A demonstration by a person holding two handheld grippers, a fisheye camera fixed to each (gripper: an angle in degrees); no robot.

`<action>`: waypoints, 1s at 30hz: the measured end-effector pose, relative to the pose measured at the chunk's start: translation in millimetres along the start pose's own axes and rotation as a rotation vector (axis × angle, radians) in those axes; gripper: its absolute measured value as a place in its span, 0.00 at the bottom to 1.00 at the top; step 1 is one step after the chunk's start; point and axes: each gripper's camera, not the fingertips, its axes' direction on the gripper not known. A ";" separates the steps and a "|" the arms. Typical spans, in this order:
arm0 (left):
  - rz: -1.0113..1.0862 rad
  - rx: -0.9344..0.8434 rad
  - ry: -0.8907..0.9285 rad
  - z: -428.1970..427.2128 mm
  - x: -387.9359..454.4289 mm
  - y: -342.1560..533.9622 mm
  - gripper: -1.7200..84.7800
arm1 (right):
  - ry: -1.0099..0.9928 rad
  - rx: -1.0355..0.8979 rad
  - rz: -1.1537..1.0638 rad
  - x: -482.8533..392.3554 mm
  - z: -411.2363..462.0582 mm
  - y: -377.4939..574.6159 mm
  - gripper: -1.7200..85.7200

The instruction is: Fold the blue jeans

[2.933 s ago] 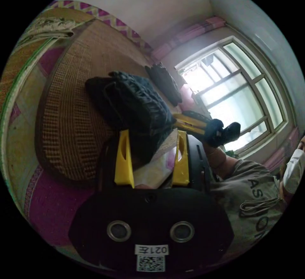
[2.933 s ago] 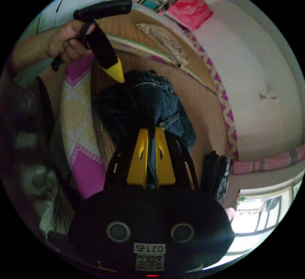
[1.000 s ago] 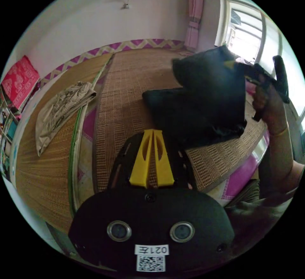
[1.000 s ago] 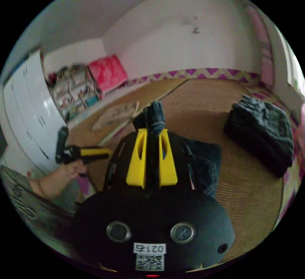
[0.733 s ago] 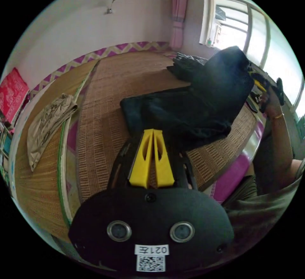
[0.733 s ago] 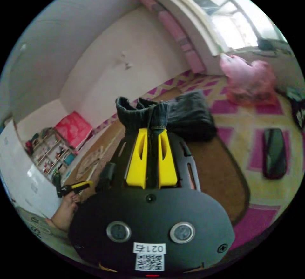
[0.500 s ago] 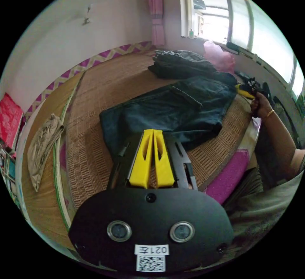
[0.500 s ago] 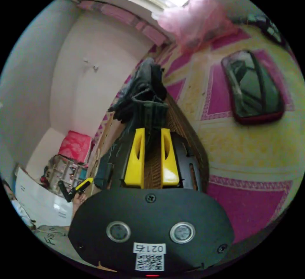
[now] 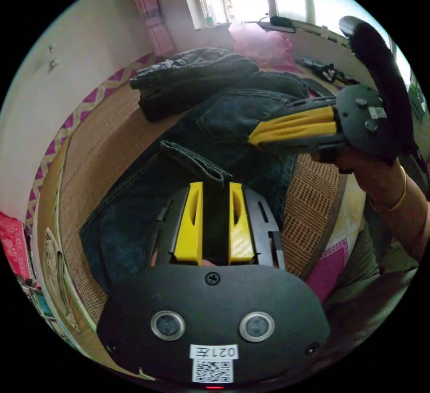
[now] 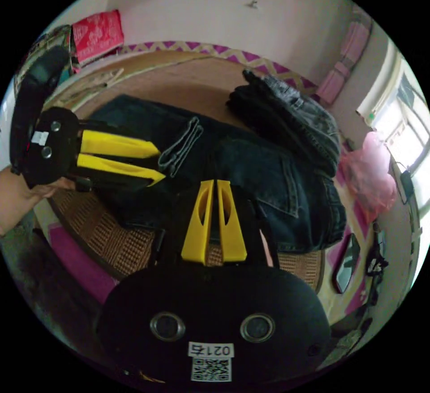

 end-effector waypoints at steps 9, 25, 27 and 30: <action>-0.013 -0.043 0.003 -6.0 -34.4 10.4 0.06 | -0.086 -0.057 0.092 1.4 18.7 -13.3 0.07; -0.877 0.375 -0.259 -259.0 -372.4 360.5 0.01 | -0.112 -0.059 0.108 6.2 12.3 -35.3 0.07; -0.975 0.311 -0.195 -249.6 -405.7 411.7 0.01 | -0.108 -0.060 0.106 7.1 11.7 -37.7 0.07; -1.074 0.190 -0.095 -207.7 -439.2 472.0 0.01 | -0.097 -0.061 0.099 8.4 10.8 -41.7 0.07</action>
